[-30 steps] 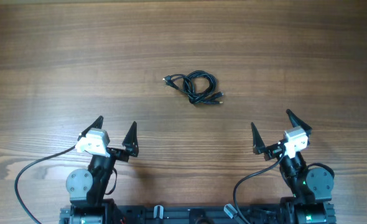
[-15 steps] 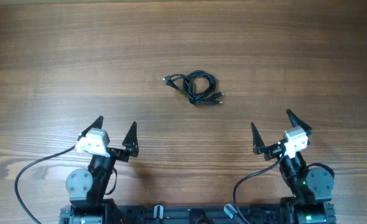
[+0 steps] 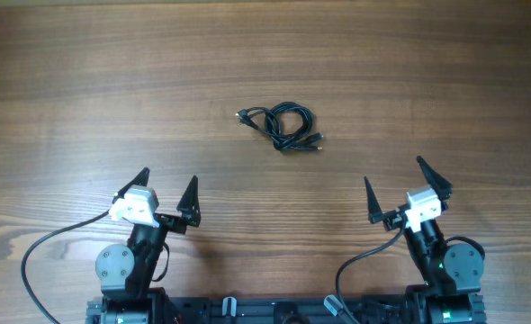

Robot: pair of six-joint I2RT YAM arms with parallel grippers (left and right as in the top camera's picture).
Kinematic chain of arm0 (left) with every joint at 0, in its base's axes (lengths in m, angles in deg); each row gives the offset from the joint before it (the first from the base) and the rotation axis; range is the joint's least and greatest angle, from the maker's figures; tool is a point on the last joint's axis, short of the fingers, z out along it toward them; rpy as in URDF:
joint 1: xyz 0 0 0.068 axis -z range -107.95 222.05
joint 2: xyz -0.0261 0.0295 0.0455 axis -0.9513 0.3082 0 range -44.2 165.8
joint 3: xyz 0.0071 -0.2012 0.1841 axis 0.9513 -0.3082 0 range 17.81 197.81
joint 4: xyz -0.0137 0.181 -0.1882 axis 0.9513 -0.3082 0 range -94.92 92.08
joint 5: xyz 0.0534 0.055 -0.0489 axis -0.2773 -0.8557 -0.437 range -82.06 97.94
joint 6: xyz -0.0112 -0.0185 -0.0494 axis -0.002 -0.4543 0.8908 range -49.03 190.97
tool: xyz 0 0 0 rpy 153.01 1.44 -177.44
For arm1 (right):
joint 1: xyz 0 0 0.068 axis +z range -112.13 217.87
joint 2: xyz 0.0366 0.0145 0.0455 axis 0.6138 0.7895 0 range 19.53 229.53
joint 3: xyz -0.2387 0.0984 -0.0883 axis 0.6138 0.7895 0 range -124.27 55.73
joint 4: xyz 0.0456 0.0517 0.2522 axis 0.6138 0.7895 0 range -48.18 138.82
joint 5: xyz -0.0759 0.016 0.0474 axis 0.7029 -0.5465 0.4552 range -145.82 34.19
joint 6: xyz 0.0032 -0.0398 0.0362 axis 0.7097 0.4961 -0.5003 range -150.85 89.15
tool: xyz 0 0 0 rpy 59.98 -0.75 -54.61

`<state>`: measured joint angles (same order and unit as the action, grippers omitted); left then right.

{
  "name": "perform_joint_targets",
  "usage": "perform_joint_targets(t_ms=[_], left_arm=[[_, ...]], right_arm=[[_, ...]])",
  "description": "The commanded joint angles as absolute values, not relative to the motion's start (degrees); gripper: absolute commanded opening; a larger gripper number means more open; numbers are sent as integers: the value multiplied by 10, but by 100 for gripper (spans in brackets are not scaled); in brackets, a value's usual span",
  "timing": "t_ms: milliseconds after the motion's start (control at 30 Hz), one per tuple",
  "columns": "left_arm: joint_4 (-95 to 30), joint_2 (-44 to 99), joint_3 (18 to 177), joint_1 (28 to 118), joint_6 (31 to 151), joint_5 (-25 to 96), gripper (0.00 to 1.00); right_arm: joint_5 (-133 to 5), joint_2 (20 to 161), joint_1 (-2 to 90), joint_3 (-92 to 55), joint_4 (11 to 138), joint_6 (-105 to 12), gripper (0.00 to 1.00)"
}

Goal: Untangle cables
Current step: 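Move both grippers forward toward the black cable bundle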

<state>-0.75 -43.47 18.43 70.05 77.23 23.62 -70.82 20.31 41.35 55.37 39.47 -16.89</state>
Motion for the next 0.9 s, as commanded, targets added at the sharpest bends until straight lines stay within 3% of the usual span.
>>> perform_joint_targets(t_ms=[0, 333, 633, 867], left_arm=[[-6, -438, 181, 697, 772, 234, 100], [14, -393, 237, 697, 789, 233, 100], [3, -138, 441, 697, 789, 251, 100], [-194, 110, 730, 735, 793, 267, 100]], right_arm=[[-739, 200, 415, 554, 391, -150, 100], [-739, 239, 415, 496, 393, -250, 100], [-783, 419, 415, 348, 403, -248, 100], [-843, 628, 415, 103, 603, -235, 100]])
